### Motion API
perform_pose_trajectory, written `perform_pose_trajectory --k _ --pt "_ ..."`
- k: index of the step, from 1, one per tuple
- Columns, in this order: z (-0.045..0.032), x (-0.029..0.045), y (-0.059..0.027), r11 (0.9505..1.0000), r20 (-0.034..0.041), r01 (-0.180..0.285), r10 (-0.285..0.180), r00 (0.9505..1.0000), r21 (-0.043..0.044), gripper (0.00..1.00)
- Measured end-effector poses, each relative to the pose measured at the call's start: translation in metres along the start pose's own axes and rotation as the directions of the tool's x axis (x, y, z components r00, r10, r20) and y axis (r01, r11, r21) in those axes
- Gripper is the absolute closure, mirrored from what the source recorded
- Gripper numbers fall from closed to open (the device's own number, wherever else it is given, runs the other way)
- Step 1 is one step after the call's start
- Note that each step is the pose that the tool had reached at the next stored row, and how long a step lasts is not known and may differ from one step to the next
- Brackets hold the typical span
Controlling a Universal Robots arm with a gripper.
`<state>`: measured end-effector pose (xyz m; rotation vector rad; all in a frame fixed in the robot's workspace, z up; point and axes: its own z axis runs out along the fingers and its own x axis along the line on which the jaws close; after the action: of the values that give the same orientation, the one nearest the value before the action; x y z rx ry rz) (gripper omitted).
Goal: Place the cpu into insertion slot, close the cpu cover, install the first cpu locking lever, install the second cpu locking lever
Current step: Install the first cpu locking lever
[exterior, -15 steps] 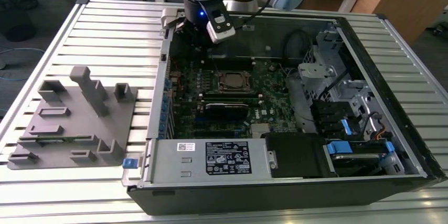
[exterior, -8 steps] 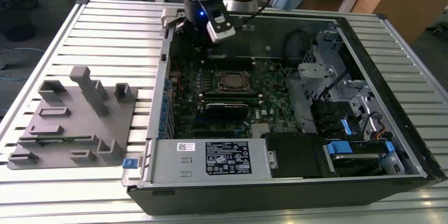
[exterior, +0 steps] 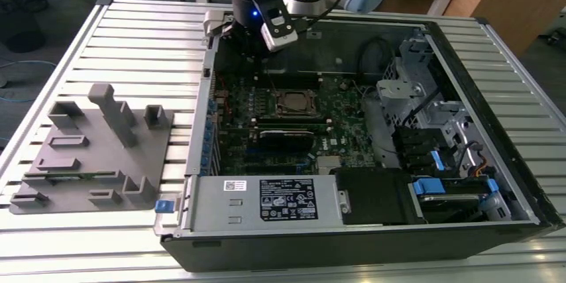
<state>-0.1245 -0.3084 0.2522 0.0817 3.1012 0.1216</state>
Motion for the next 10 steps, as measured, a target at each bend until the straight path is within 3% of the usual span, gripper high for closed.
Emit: perform_pose_trajectory --k 5,10 --pt "-0.0002 -0.001 0.0001 1.0 -0.0003 0.0 0.0 1.0 0.0003 0.89" --pt "0.0002 -0.0075 0.0004 1.0 -0.0001 0.0 0.0 1.0 0.0002 0.89"
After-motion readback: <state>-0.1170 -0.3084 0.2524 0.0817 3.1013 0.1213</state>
